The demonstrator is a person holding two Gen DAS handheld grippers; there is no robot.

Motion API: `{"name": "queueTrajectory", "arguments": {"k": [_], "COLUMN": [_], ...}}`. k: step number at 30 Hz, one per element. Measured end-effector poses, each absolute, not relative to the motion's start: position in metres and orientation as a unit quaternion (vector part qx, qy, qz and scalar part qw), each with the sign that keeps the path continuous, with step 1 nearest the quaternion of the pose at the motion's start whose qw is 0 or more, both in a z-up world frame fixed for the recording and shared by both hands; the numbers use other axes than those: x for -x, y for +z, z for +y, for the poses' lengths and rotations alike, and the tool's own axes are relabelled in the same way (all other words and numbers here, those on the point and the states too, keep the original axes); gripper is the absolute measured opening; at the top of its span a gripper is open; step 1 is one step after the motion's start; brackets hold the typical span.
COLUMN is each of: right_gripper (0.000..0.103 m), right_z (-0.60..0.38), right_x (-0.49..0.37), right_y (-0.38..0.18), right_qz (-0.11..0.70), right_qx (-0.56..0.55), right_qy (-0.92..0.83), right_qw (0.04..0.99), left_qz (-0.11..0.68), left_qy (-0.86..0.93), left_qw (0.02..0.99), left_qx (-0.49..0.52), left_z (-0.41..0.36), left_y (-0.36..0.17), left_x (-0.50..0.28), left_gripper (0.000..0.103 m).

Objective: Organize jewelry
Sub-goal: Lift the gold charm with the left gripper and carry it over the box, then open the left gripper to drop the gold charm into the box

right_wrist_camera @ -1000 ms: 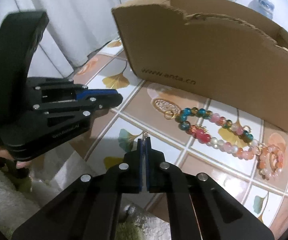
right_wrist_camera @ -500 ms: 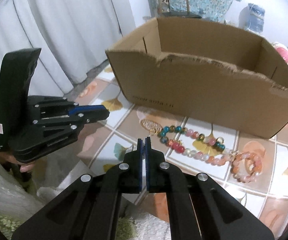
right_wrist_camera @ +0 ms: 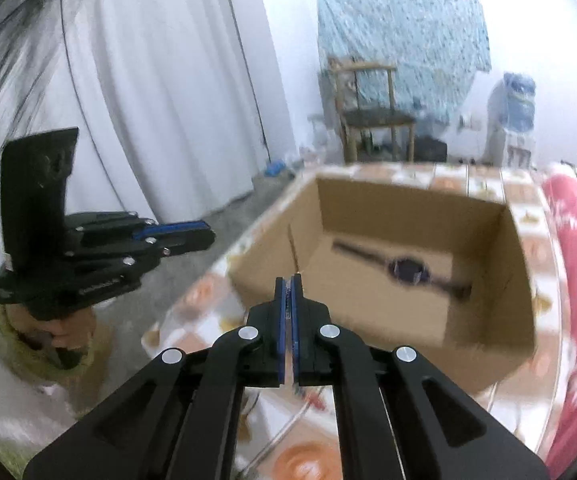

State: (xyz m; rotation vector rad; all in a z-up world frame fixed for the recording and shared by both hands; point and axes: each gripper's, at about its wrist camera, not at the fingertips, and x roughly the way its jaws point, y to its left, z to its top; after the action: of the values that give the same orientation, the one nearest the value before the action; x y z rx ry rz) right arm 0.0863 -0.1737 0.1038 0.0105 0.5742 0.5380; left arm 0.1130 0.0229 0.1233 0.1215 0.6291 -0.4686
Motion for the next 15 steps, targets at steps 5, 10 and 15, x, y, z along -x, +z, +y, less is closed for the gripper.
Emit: {"name": "queueTrajectory", "arguments": {"k": [5,10,15], "right_gripper": [0.002,0.003,0.003], "right_z": [-0.185,-0.184,-0.179], "right_x": [-0.166,-0.246,-0.287], "right_y": [0.1,0.059,0.021], "right_qz": [0.349,0.471,0.53], "right_qx": [-0.046,-0.094,-0.122], "right_qy": [0.292,0.287,0.265], "right_qw": [0.889,0.829,0.796], "left_qz": [0.364,0.448,0.493], "left_qy": [-0.26,-0.25,-0.232], "left_qw": [0.893,0.855,0.834], "left_qx": [-0.049,-0.07,-0.083], "left_z": [0.0,-0.02,-0.027], "left_y": [0.113,0.072,0.042], "left_x": [-0.185,-0.244,-0.266], "left_gripper": [0.006,0.006,0.006]}}
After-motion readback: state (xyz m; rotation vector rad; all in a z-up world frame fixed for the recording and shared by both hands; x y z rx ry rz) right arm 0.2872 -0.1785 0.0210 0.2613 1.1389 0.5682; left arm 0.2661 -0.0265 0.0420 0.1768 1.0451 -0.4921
